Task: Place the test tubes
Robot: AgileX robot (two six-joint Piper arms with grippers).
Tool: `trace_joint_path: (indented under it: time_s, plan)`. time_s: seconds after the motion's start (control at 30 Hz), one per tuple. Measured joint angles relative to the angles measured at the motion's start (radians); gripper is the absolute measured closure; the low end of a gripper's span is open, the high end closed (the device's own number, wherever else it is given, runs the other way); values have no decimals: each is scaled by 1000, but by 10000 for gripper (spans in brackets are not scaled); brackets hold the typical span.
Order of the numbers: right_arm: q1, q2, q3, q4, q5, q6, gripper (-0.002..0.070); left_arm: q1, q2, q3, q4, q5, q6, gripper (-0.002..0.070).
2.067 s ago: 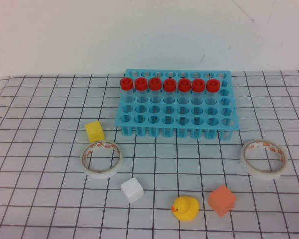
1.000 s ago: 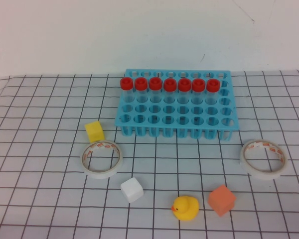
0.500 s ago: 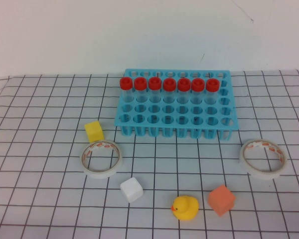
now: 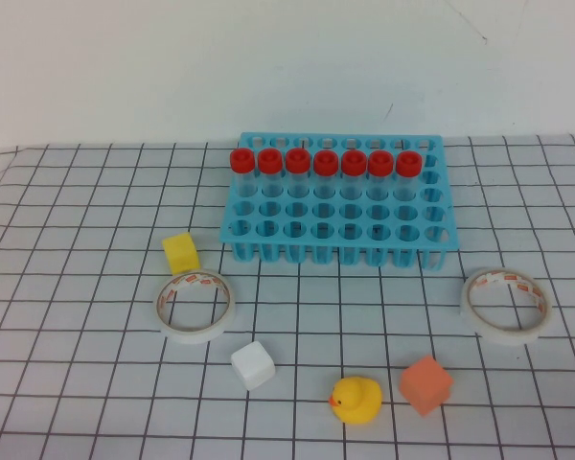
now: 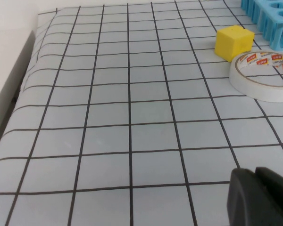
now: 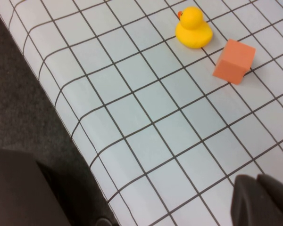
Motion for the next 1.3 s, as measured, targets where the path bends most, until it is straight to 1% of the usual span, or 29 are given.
trace_joint_path:
  time_s: [0.27, 0.33, 0.4, 0.5, 0.7, 0.8, 0.9, 1.0, 1.07, 1.3]
  plan:
    - [0, -13, 0, 0, 0, 0, 678, 0, 0, 0, 0, 0, 0, 675]
    - [-33, -27, 0, 0, -12, 0, 678, 0, 0, 0, 0, 0, 0, 675]
    - [-98, -31, 0, 7, -59, 0, 678, 0, 0, 0, 0, 0, 0, 675]
    - [-253, -31, 4, 19, -217, 0, 678, 0, 0, 0, 0, 0, 0, 675]
    - [-708, -32, 73, 69, -723, 2, 678, 0, 0, 0, 0, 0, 0, 675]
    - [-922, -32, 124, 131, -927, 6, 678, 0, 0, 0, 0, 0, 0, 675]
    - [-1109, -32, 167, 201, -1066, 31, 678, 0, 0, 0, 0, 0, 0, 675]
    - [-1244, -34, 187, 227, -1115, 52, 678, 0, 0, 0, 0, 0, 0, 675]
    - [-1306, -44, 190, 232, -1115, 52, 678, 0, 0, 0, 0, 0, 2, 675]
    - [-1417, -126, 190, 220, -1121, 11, 678, 0, 0, 0, 0, 0, 0, 675]
